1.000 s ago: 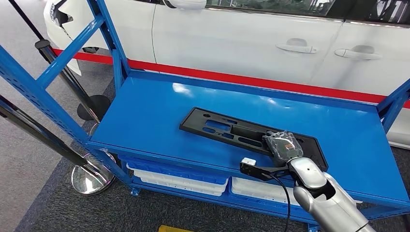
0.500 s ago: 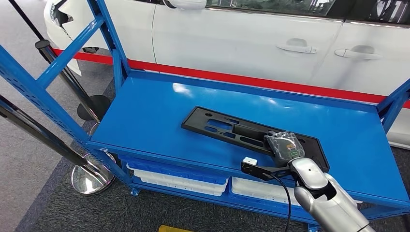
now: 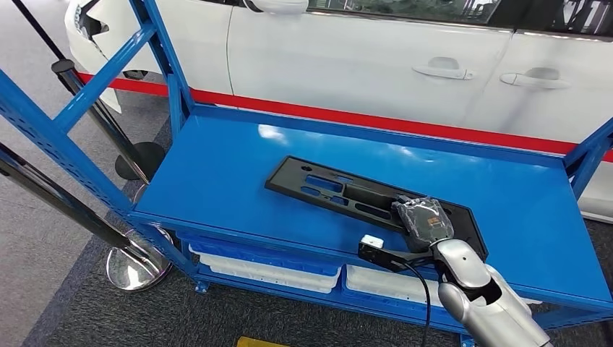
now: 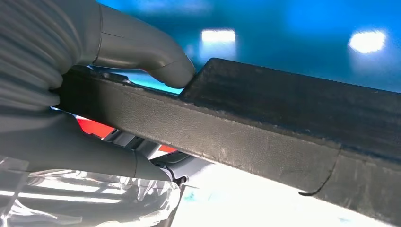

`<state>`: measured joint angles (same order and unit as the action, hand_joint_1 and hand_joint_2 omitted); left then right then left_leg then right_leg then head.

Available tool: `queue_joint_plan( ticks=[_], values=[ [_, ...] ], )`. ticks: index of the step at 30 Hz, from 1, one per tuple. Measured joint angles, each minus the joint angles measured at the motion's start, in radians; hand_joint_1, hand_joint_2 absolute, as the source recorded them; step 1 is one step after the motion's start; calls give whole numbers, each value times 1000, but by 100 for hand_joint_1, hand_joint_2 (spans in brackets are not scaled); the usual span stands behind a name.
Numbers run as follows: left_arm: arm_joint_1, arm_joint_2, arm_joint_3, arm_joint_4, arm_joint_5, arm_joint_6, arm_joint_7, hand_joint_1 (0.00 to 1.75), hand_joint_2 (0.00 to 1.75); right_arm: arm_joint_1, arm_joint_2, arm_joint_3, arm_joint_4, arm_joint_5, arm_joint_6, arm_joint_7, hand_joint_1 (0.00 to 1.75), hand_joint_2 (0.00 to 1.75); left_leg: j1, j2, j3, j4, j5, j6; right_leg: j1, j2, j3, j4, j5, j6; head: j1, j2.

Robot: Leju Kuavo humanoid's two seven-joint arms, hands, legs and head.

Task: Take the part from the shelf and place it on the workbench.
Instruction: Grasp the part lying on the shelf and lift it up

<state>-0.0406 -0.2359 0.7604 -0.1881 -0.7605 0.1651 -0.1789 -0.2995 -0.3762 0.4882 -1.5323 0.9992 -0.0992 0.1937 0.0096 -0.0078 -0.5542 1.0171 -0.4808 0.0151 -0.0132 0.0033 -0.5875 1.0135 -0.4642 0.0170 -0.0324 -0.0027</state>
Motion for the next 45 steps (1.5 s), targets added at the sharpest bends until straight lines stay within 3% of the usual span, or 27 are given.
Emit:
queue_joint_plan(
  ticks=[6, 14, 18, 20, 22, 24, 26, 27, 28, 30, 32, 35, 36, 37, 39, 40, 41, 42, 43, 45],
  values=[
    [3, 0, 11, 0, 6, 1, -21, 0, 175, 36, 32, -67, -139, -120, -152, -91, 175, 175, 0, 0, -1, 0, 0, 0, 0, 0, -1, 0, 0, 0, 0, 0],
    [4, 0, 13, 0, 1, 0, -26, 0, 175, 66, 50, -133, -236, -91, -194, -133, 175, 175, 0, 0, -1, 0, -1, 0, 0, 0, -1, 0, 0, 0, 0, 0],
    [4, 2, 13, 0, -4, 1, -25, 0, 175, 75, 59, -147, -249, -80, -207, -137, 175, 175, -7, 0, -4, 9, -2, 12, -9, 0, 1, -6, 6, 10, 0, 0],
    [3, 1, 13, 0, -5, 2, -23, 0, 175, 77, 60, -153, -256, -80, -210, -140, 175, 175, -2, 2, 3, -10, 13, 19, -5, 0, 4, -10, 6, 17, 0, 0],
    [2, -1, 13, 0, -6, 3, -21, 0, 175, 80, 61, -161, -264, -82, -217, -146, 175, 175, 6, 6, 12, -38, 32, 27, -2, 1, -9, 27, -31, 22, 0, 0],
    [1, -1, 13, 0, -6, 4, -19, 0, 175, 85, 61, -168, -270, -85, -224, -153, 175, 175, 10, 8, 12, -46, 39, 31, -8, 1, -53, 138, -101, 27, 0, 0],
    [2, -1, 13, 0, -6, 4, -17, 0, 175, 95, 61, -170, -272, -87, -227, -157, 175, 175, 12, 9, 7, -41, 40, 30, -17, 0, -90, 236, -133, 38, 0, 0],
    [2, -1, 13, 0, -6, 4, -17, 0, 175, 99, 61, -171, -272, -87, -227, -159, 175, 175, 14, 9, 4, -36, 39, 27, -23, 0, -87, 239, -122, 45, 0, 0],
    [2, -1, 13, 0, -7, 4, -16, 0, 175, 102, 61, -171, -274, -87, -227, -160, 175, 175, 19, 9, -1, -29, 37, 22, -30, -1, -64, 200, -93, 52, 0, 0],
    [1, 0, 13, 0, -8, 5, -15, 0, 175, 105, 61, -173, -282, -85, -230, -164, 175, 175, 27, 7, -14, -8, 30, 5, -38, -2, 5, 74, -41, 66, 0, 0],
    [1, 1, 13, 0, -12, 7, -13, 0, 175, 111, 61, -177, -293, -80, -235, -167, 175, 175, 26, 4, -24, 9, 26, -13, -37, 4, 35, 12, -28, 58, 0, 0],
    [3, 1, 13, 0, -19, 7, -13, 0, 175, 121, 59, -179, -307, -64, -237, -168, 175, 175, 25, 1, -35, 18, 28, -33, -32, 8, 19, 19, -27, 24, 0, 0],
    [3, 2, 13, 0, -21, 6, -13, 0, 175, 124, 58, -180, -311, -54, -237, -167, 175, 175, 27, 2, -41, 29, 15, -37, -31, 7, 12, 21, -23, 14, 0, 0],
    [3, 2, 13, 0, -24, 5, -12, 0, 175, 126, 56, -182, -316, -37, -238, -164, 175, 175, 28, 3, -54, 58, -13, -38, -31, 5, 5, 21, -17, 4, 0, 0],
    [2, 3, 13, 0, -29, 0, -12, 0, 175, 131, 51, -186, -322, 22, -243, -151, 175, 175, 27, 5, -93, 173, -101, -36, -25, 2, -11, 20, -4, -13, 0, 0],
    [2, 4, 12, 0, -31, -1, -12, 0, 175, 135, 47, -188, -324, 55, -245, -143, 175, 175, 25, 5, -111, 240, -139, -34, -21, 0, -20, 21, 3, -18, 0, 0],
    [1, 4, 11, 0, -34, -2, -11, 0, 175, 139, 42, -191, -325, 82, -247, -137, 175, 175, 22, 5, -119, 288, -159, -32, -16, -1, -29, 21, 9, -21, 0, 0],
    [0, 5, 11, 0, -36, -2, -11, 0, 175, 143, 38, -193, -327, 102, -247, -132, 175, 175, 20, 5, -112, 306, -157, -27, -11, -2, -38, 22, 16, -23, 0, 0],
    [-1, 5, 10, 0, -38, -2, -10, 0, 175, 146, 33, -195, -328, 118, -247, -127, 175, 175, 17, 5, -85, 282, -136, -20, -6, -2, -47, 24, 23, -23, 0, 0],
    [-1, 6, 9, 0, -42, -2, -9, 0, 175, 152, 21, -199, -335, 146, -247, -119, 175, 175, 8, 4, 5, 154, -89, -2, 1, -1, -62, 26, 37, -20, 0, 0]
  ],
)
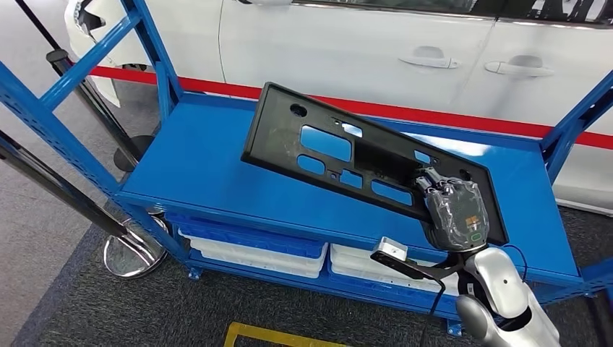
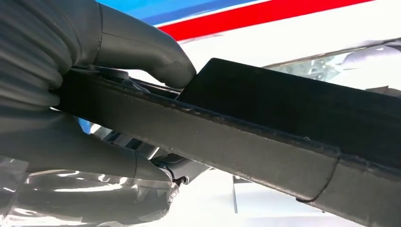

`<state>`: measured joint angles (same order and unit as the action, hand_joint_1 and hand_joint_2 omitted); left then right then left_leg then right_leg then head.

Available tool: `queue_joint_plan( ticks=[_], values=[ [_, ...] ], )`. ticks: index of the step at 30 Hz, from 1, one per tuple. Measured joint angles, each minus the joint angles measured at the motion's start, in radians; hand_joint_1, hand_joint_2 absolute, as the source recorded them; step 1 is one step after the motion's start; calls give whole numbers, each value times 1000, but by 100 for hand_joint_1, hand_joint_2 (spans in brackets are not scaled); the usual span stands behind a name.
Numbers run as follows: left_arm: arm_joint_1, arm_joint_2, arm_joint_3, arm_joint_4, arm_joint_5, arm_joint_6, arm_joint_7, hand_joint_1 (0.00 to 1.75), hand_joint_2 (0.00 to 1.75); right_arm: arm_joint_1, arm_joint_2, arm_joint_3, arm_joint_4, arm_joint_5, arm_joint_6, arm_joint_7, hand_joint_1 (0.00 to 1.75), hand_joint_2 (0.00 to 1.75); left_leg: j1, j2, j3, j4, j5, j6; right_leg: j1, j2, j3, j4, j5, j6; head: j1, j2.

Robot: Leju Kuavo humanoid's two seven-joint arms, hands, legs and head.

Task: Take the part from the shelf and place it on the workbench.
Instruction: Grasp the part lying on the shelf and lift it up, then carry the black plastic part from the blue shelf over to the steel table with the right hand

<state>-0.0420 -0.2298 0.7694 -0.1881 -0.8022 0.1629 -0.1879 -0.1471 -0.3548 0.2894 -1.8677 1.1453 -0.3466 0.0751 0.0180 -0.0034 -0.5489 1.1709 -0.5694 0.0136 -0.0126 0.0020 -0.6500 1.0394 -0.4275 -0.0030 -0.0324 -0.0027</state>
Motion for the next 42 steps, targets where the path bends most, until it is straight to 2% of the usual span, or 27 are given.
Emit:
queue_joint_plan(
  ticks=[2, 5, 6, 8, 10, 11, 12, 13, 15, 17, 19, 21, 22, 24, 26, 27, 28, 30, 31, 33, 34, 36, 37, 38, 40, 41, 42],
  values=[
    [0, 2, -1, 0, -3, 0, 0, 0, 175, 5, -13, -5, -9, 19, 0, 7, 175, 175, -9, -1, 70, -120, 13, 11, 3, 0, -9, 0, 15, 9, 0, 0],
    [1, 2, -1, 0, -4, -2, 0, 0, 175, 9, -26, -9, -18, 28, -3, 10, 175, 175, -14, -2, 74, -157, 27, 17, -2, 0, -12, -10, 38, 29, 0, 0],
    [0, 3, -2, 0, -4, -3, 0, 0, 175, 12, -30, -11, -21, 32, -5, 10, 175, 175, -13, 1, 69, -162, 39, 23, -3, 1, -16, -6, 29, 36, 0, 0],
    [0, 4, -2, 0, -6, -4, -1, 0, 175, 16, -38, -14, -25, 42, -9, 10, 175, 175, -9, 6, 49, -170, 67, 36, -6, 2, -35, 46, -42, 44, 0, 0],
    [-1, 4, -2, 0, -7, -5, -1, 0, 175, 21, -43, -15, -28, 53, -13, 11, 175, 175, -13, 9, 20, -168, 88, 45, -7, 2, -61, 160, -138, 51, 0, 0],
    [0, 5, -2, 0, -8, -6, -1, 0, 175, 24, -45, -15, -30, 56, -15, 11, 175, 175, -14, 9, 4, -165, 98, 45, -8, 2, -68, 216, -162, 53, 0, 0],
    [0, 5, -2, 0, -8, -7, -1, 0, 175, 28, -47, -15, -32, 58, -15, 11, 175, 175, -16, 10, -12, -161, 108, 46, -8, 2, -65, 250, -161, 55, 0, 0],
    [0, 5, -2, 0, -10, -8, 0, 0, 175, 32, -49, -15, -34, 59, -16, 11, 175, 175, -16, 11, -29, -156, 115, 45, -8, 2, -48, 253, -141, 56, 0, 0],
    [0, 4, -2, 0, -12, -10, 0, 0, 175, 35, -54, -15, -40, 61, -16, 11, 175, 175, -17, 11, -58, -144, 129, 41, -8, 2, 36, 166, -91, 52, 0, 0],
    [0, 4, -2, 0, -12, -11, 2, 0, 175, 37, -59, -17, -51, 62, -18, 11, 175, 175, -20, 10, -77, -133, 141, 34, -3, 1, 136, 27, -95, 41, 0, 0],
    [0, 4, -2, 0, -12, -11, 5, 0, 175, 38, -64, -20, -59, 64, -22, 11, 175, 175, -21, 10, -84, -132, 157, 23, 5, 1, 174, -41, -111, 29, 0, 0],
    [1, 4, -2, 0, -12, -9, 7, 0, 175, 41, -66, -22, -62, 64, -27, 12, 175, 175, -21, 7, -90, -132, 162, 10, 2, -3, 164, -52, -94, 14, 0, 0],
    [1, 4, -2, 0, -11, -8, 8, 0, 175, 43, -67, -22, -63, 64, -27, 12, 175, 175, -20, 6, -97, -119, 142, 3, -1, -6, 157, -57, -83, 5, 0, 0],
    [1, 5, -2, 0, -11, -6, 8, 0, 175, 45, -67, -22, -65, 65, -27, 13, 175, 175, -17, 3, -119, -39, 51, -7, -4, -10, 134, -61, -59, -7, 0, 0],
    [-1, 5, -2, 0, -10, -5, 8, 0, 175, 47, -67, -22, -66, 65, -28, 14, 175, 175, -13, 3, -138, 85, -28, -15, -5, -11, 104, -57, -38, -9, 0, 0],
    [-1, 5, -2, 0, -10, -5, 8, 0, 175, 48, -67, -22, -66, 65, -28, 14, 175, 175, -11, 3, -138, 130, -32, -18, -5, -11, 87, -54, -27, -7, 0, 0],
    [-2, 6, -2, 0, -10, -4, 8, 0, 175, 48, -67, -22, -66, 65, -28, 14, 175, 175, -9, 3, -125, 147, -11, -21, -7, -12, 70, -49, -17, -4, 0, 0],
    [-3, 6, -2, 0, -10, -2, 9, 0, 175, 49, -67, -23, -66, 63, -28, 15, 175, 175, -3, 3, -56, 87, 50, -25, -11, -12, 35, -34, 0, 5, 0, 0],
    [-3, 6, -2, 0, -10, -1, 10, 0, 175, 49, -67, -23, -67, 61, -27, 15, 175, 175, -2, 3, -4, 17, 56, -27, -11, -11, 21, -25, 6, 11, 0, 0],
    [-3, 6, -2, 0, -10, -1, 9, 0, 175, 47, -68, -26, -68, 55, -27, 15, 175, 175, -4, -1, 77, -113, 28, -18, -10, -11, 1, -12, 21, 25, 0, 0],
    [-3, 6, -2, 0, -10, -1, 9, 0, 175, 45, -70, -27, -69, 51, -27, 14, 175, 175, -7, -3, 91, -147, 13, -11, -9, -11, -5, -11, 32, 32, 0, 0],
    [-2, 6, -2, 0, -7, -3, 8, 0, 175, 42, -72, -28, -68, 43, -26, 13, 175, 175, -9, -2, 79, -158, 23, 9, -12, -11, -12, -14, 46, 44, 0, 0],
    [-1, 6, -2, 0, -6, -4, 7, 0, 175, 41, -73, -28, -67, 38, -26, 13, 175, 175, -9, 1, 70, -159, 34, 19, -14, -10, -18, -6, 30, 49, 0, 0],
    [-1, 6, -2, 0, -4, -5, 7, 0, 175, 41, -74, -29, -66, 35, -25, 12, 175, 175, -8, 3, 59, -161, 46, 28, -16, -9, -28, 18, -5, 52, 0, 0],
    [0, 7, -2, 0, -3, -6, 6, 0, 175, 39, -76, -30, -65, 31, -25, 12, 175, 175, -12, 6, 30, -159, 72, 40, -17, -8, -57, 127, -110, 55, 0, 0],
    [0, 7, -2, 0, -3, -7, 6, 0, 175, 39, -76, -30, -64, 31, -25, 12, 175, 175, -15, 7, 13, -156, 84, 43, -16, -8, -69, 192, -148, 55, 0, 0],
    [0, 7, -2, 0, -3, -8, 6, 0, 175, 39, -76, -30, -63, 31, -25, 12, 175, 175, -19, 7, -5, -153, 95, 45, -15, -8, -73, 244, -161, 54, 0, 0]
  ],
)
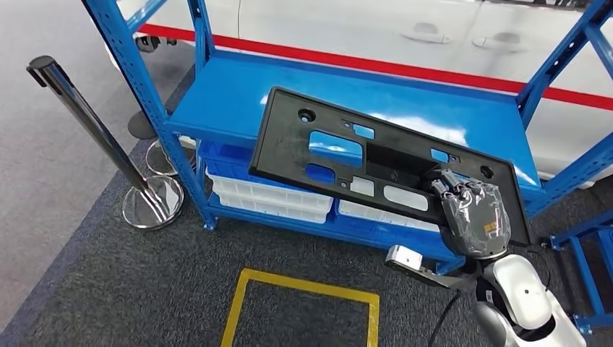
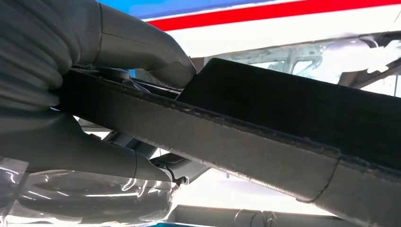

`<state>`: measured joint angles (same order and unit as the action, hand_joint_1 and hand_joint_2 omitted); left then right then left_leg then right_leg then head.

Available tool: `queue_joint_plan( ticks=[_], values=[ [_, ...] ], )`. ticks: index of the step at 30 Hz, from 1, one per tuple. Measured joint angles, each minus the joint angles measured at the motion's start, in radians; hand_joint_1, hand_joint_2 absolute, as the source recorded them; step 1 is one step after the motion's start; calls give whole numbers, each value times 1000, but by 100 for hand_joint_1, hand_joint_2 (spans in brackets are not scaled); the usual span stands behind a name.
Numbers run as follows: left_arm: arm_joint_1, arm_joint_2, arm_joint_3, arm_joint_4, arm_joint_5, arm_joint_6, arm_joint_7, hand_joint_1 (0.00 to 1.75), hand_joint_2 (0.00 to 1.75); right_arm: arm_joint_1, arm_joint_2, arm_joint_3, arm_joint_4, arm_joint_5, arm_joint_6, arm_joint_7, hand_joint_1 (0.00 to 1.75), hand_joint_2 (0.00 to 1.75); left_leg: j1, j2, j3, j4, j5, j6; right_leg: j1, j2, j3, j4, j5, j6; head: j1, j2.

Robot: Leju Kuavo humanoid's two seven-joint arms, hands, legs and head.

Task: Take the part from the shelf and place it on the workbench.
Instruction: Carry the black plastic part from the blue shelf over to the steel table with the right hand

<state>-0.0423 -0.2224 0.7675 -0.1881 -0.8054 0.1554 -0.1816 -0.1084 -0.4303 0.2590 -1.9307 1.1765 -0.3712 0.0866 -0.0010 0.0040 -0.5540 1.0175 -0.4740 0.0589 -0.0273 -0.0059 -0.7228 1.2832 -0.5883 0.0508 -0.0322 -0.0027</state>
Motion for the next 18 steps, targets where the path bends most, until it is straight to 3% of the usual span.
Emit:
queue_joint_plan(
  ticks=[1, 2, 3, 4, 6, 7, 9, 10, 11, 12, 14, 15, 16, 17, 18],
  values=[
    [0, 0, 0, 0, 0, -1, 0, 0, 175, 0, 0, 0, 1, 0, 0, 0, 175, 175, -4, 0, -17, 3, 10, 1, 2, 0, 9, 24, 12, -3, 0, 0],
    [0, 0, 0, 0, 0, -1, 0, 0, 175, 0, 0, 0, 3, 0, 0, 0, 175, 175, -7, 0, -33, 6, 20, 2, 6, 0, 35, 13, 40, -9, 0, 0],
    [0, 0, 0, 0, 0, -2, 0, 0, 175, -1, 0, 0, 4, 0, 0, 0, 175, 175, -10, 0, -47, 8, 29, 2, 12, 1, 77, -30, 68, -18, 0, 0],
    [0, -1, 0, 0, 0, -3, 0, 0, 175, -2, 0, 0, 4, 0, 0, 0, 175, 175, -13, 0, -57, 10, 38, 1, 18, 2, 132, -98, 79, -30, 0, 0],
    [-1, -3, 0, 0, 0, -4, -1, 0, 175, -6, -2, -1, 3, 0, 0, 0, 175, 175, -16, -1, -69, 10, 56, -3, 30, 2, 230, -241, 64, -48, 0, 0],
    [-1, -4, 0, 0, 0, -4, -2, 0, 175, -9, -4, -1, 3, 0, 0, 0, 175, 175, -15, -1, -72, 8, 66, -8, 34, 2, 254, -284, 53, -53, 0, 0],
    [0, -4, 0, 0, 0, -4, -2, 0, 175, -13, -5, -2, 4, -3, 0, 0, 175, 175, -14, -1, -78, 3, 81, -19, 34, 0, 253, -308, 66, -58, 0, 0],
    [0, -3, 0, 0, 0, -4, -2, 0, 175, -16, -5, -2, 5, -5, 1, 0, 175, 175, -13, -2, -84, 7, 74, -26, 31, -2, 246, -313, 79, -63, 0, 0],
    [1, -3, 0, 0, 0, -4, -2, 0, 175, -19, -5, -2, 6, -8, 3, 0, 175, 175, -13, -3, -93, 26, 46, -33, 27, -4, 236, -318, 92, -68, 0, 0],
    [0, -3, 0, 0, 1, -4, -2, 0, 175, -21, -5, -2, 8, -11, 5, -1, 175, 175, -11, -4, -105, 64, -1, -40, 23, -6, 223, -319, 105, -72, 0, 0],
    [0, -1, 0, 0, 3, -4, -2, 0, 175, -26, -5, -2, 12, -18, 9, -1, 175, 175, -4, -5, -130, 183, -101, -54, 23, -7, 189, -312, 128, -76, 0, 0],
    [-1, -1, 0, 0, 3, -4, -1, 0, 175, -28, -5, -2, 15, -21, 10, -1, 175, 175, 0, -5, -136, 242, -123, -59, 23, -7, 171, -307, 139, -74, 0, 0],
    [-2, 0, 0, 0, 3, -4, -1, 0, 175, -29, -5, -2, 18, -24, 11, -1, 175, 175, 4, -5, -132, 280, -117, -64, 21, -8, 151, -301, 149, -72, 0, 0],
    [-3, 0, 0, 0, 3, -4, -1, 0, 175, -30, -5, -2, 21, -27, 11, -2, 175, 175, 8, -4, -114, 287, -90, -68, 19, -8, 130, -292, 159, -68, 0, 0],
    [-4, 1, 0, 0, 3, -4, -1, 0, 175, -31, -5, -2, 23, -29, 11, -3, 175, 175, 11, -4, -82, 263, -58, -72, 17, -8, 109, -282, 168, -63, 0, 0]
  ],
)
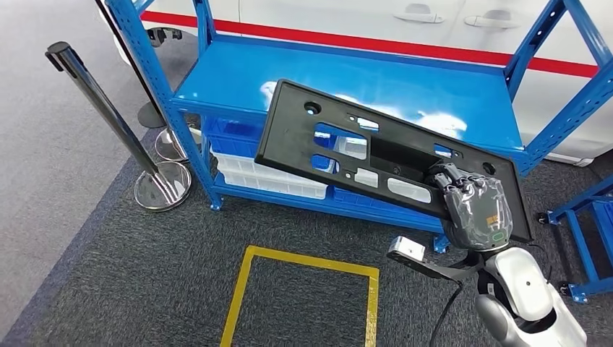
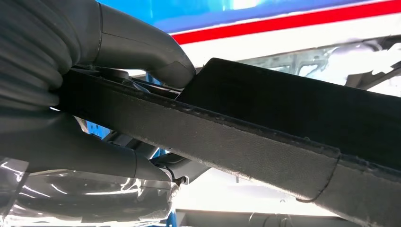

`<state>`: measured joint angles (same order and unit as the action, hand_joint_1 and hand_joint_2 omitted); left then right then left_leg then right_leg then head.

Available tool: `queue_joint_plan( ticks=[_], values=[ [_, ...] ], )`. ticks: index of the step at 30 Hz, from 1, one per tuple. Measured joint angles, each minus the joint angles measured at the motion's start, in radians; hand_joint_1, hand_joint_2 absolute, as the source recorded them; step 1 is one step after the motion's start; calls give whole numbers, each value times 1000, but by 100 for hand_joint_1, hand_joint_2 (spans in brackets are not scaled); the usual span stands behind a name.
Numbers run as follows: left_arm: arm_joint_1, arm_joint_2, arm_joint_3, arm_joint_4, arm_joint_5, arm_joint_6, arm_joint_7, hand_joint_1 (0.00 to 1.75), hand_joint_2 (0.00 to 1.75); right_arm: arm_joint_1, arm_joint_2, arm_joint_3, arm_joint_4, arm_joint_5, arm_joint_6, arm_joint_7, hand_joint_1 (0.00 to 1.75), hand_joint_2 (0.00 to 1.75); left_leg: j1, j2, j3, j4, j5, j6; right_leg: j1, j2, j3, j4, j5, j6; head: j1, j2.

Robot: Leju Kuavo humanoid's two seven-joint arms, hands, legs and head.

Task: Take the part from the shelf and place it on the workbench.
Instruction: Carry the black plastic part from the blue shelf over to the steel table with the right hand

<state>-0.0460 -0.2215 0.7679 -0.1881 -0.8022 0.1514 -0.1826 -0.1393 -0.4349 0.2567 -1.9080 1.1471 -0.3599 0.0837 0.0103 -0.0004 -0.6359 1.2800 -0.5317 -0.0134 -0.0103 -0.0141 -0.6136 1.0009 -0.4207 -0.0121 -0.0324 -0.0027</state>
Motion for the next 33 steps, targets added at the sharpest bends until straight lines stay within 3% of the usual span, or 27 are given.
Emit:
queue_joint_plan(
  ticks=[2, 4, 6, 7, 8, 9, 11, 12, 13, 14, 16, 18, 20, 22, 24, 26, 27, 28, 29, 30, 31, 33],
  values=[
    [-1, 1, 0, 0, 0, 0, 0, 0, 175, -4, 0, 0, 2, -3, 0, -2, 175, 175, 5, -1, 97, -125, 15, -6, -3, 1, -36, 23, 14, 12, 0, 0],
    [-2, 1, 0, 0, -1, 0, 0, 0, 175, -9, 0, -1, 4, -5, 1, -4, 175, 175, 2, -4, 159, -230, -18, 6, -2, 1, -53, 35, 30, 26, 0, 0],
    [-1, 1, 0, 0, -2, 0, 0, 0, 175, -16, 0, -1, 8, -8, 2, -7, 175, 175, -3, -5, 158, -256, -18, 30, -5, 0, -59, 31, 50, 39, 0, 0],
    [-1, 2, 0, 0, -3, 0, 0, 0, 175, -18, 0, -2, 11, -9, 3, -9, 175, 175, -3, -3, 150, -258, -6, 39, -7, 1, -64, 32, 45, 46, 0, 0],
    [0, 2, 0, 0, -3, 0, 0, 0, 175, -18, 0, -2, 14, -10, 5, -10, 175, 175, -3, -1, 138, -260, 8, 48, -10, 2, -72, 45, 19, 50, 0, 0],
    [0, 3, 0, 0, -4, 0, 1, 0, 175, -19, -1, -2, 17, -11, 6, -10, 175, 175, -2, 2, 125, -262, 22, 56, -12, 3, -82, 76, -26, 54, 0, 0],
    [0, 4, 0, 0, -4, -1, 1, 0, 175, -19, -1, -2, 21, -12, 8, -9, 175, 175, -4, 4, 93, -261, 49, 65, -12, 4, -104, 185, -135, 59, 0, 0],
    [0, 4, 0, 0, -4, -2, 0, 0, 175, -19, -1, -2, 23, -12, 8, -9, 175, 175, -5, 4, 76, -259, 62, 66, -12, 4, -110, 244, -164, 61, 0, 0],
    [0, 4, 0, 0, -5, -3, 0, 0, 175, -19, -1, -2, 25, -12, 9, -9, 175, 175, -7, 4, 58, -258, 74, 67, -12, 4, -108, 287, -165, 61, 0, 0],
    [0, 4, 0, 0, -5, -3, -1, 0, 175, -19, -1, -2, 27, -13, 10, -9, 175, 175, -9, 4, 41, -256, 86, 67, -12, 4, -93, 304, -144, 59, 0, 0],
    [1, 4, 0, 0, -5, -3, -2, 0, 175, -20, -1, -2, 30, -13, 12, -9, 175, 175, -12, 4, 13, -254, 107, 65, -9, 5, -14, 237, -87, 48, 0, 0],
    [0, 3, 0, 0, -5, -4, -3, 0, 175, -26, -1, -2, 30, -13, 14, -9, 175, 175, -17, 3, -3, -253, 125, 59, 0, 6, 102, 84, -94, 32, 0, 0],
    [0, 2, 0, 0, -5, -5, -8, 0, 175, -33, -1, -2, 31, -13, 15, -9, 175, 175, -17, 3, -8, -257, 142, 48, 8, 6, 161, -15, -123, 20, 0, 0],
    [1, 3, 0, 0, -4, -11, -22, 0, 175, -35, -2, -2, 31, -12, 15, -9, 175, 175, -16, 2, -13, -262, 153, 35, 7, 3, 159, -37, -112, 12, 0, 0],
    [3, 4, 0, 0, -4, -20, -37, 0, 175, -36, -3, -2, 32, -12, 15, -10, 175, 175, -16, -1, -31, -225, 106, 23, 1, -4, 146, -47, -89, 0, 0, 0],
    [4, 6, 0, 0, -2, -24, -45, 0, 175, -36, -3, -2, 33, -11, 16, -10, 175, 175, -13, -2, -65, -117, 14, 14, -1, -11, 126, -46, -71, -7, 0, 0],
    [4, 6, 0, 0, -1, -24, -47, 0, 175, -36, -3, -2, 34, -11, 16, -11, 175, 175, -11, -2, -80, -51, -16, 9, -1, -15, 115, -42, -66, -7, 0, 0],
    [4, 7, 0, 0, -1, -24, -49, 0, 175, -35, -3, -2, 36, -11, 17, -11, 175, 175, -9, -1, -89, -2, -23, 5, -1, -21, 104, -36, -61, -6, 0, 0],
    [4, 7, 0, 0, 0, -24, -50, 0, 175, -34, -3, -2, 37, -11, 17, -11, 175, 175, -7, 0, -83, 19, -10, 2, -2, -28, 93, -29, -58, -5, 0, 0],
    [4, 8, 0, 0, 0, -24, -51, 0, 175, -34, -3, -2, 38, -11, 17, -11, 175, 175, -4, 3, -60, 3, 16, -1, -2, -36, 82, -21, -57, -3, 0, 0],
    [4, 8, 0, 0, 0, -24, -51, 0, 175, -33, -3, -2, 39, -11, 17, -12, 175, 175, -2, 13, -20, -49, 41, -1, -3, -44, 74, -12, -57, -1, 0, 0],
    [3, 10, 0, 0, 0, -23, -51, 0, 175, -33, -4, -2, 39, -11, 18, -12, 175, 175, -5, 52, 63, -174, 54, 1, 1, -58, 62, 6, -60, 6, 0, 0]
  ],
)
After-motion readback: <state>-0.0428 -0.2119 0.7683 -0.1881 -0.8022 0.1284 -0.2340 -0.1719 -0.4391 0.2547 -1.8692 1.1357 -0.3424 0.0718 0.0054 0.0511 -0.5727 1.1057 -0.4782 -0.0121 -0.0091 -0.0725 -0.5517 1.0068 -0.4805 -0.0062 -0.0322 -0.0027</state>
